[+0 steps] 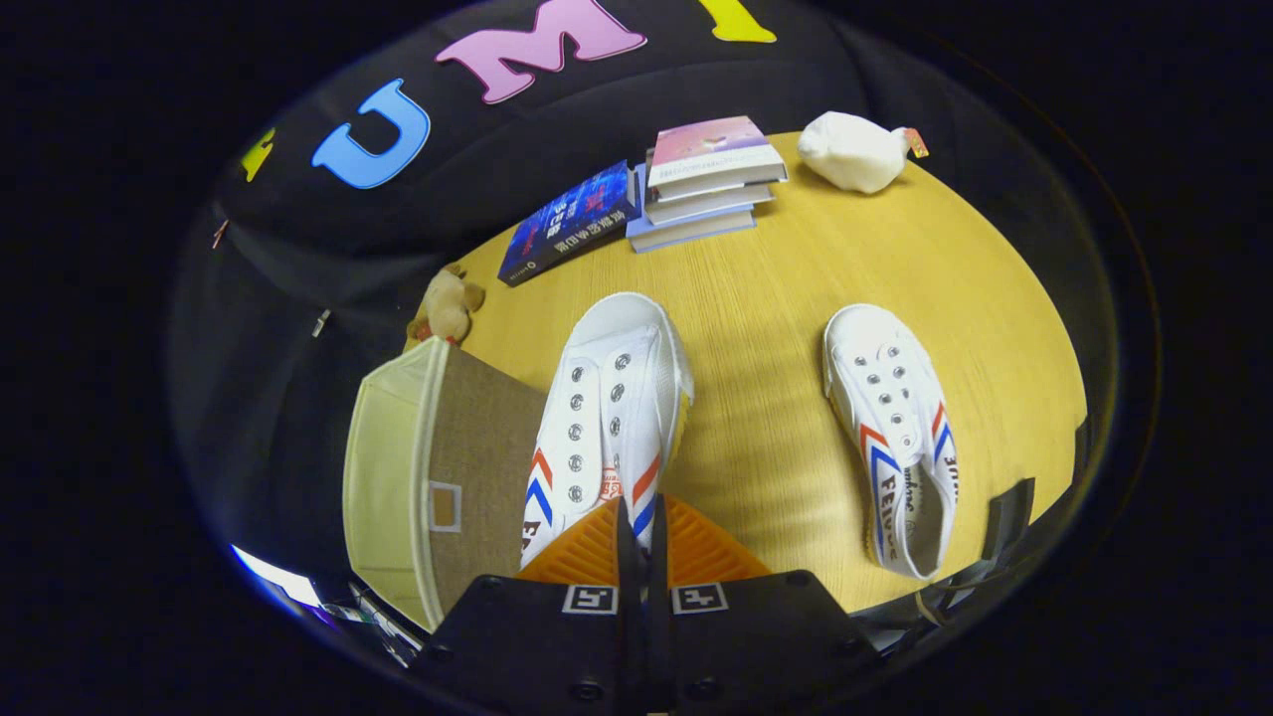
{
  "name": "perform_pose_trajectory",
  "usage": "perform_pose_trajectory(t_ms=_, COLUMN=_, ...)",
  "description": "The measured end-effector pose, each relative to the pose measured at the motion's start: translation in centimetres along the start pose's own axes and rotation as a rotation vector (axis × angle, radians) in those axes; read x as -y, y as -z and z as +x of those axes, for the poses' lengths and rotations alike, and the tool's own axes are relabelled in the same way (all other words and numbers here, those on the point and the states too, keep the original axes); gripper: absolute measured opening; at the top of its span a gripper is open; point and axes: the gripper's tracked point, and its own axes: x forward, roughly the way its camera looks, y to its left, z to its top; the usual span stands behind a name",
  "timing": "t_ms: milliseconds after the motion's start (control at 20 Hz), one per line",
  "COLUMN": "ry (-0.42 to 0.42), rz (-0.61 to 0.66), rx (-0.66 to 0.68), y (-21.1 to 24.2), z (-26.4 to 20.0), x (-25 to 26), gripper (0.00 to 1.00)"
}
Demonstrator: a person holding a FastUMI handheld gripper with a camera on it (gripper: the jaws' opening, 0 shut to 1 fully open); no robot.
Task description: Open the storage box then place both shoes into the box .Put the left shoe in first, then the right shoe, with the right side of both shoes facing outward in a uniform manner.
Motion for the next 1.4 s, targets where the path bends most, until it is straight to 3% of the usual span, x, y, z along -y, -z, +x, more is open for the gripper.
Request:
perform_pose_trajectory(t_ms=150, ry=0.005, rz=0.016, rx=0.068, y=-1.6, z=-3.3, x=-3.3, gripper=0.05)
perform_pose_trajectory(t_ms=400, ry=-0.095, rz=0.056, rx=0.126, y=-2.3, z=-6.2, x=-11.6, gripper=0.05)
perform_pose_trajectory(t_ms=800, ry=-0.178, rz=-0.014, rx=0.057, y=2.5, z=-2.1, x=-22.0, gripper=0.05)
perform_pose_trajectory(t_ms=1400, ry=0.042, rz=-0.089, rx=-0.183, y=9.0, z=8.2, x=-21.4, gripper=0.05)
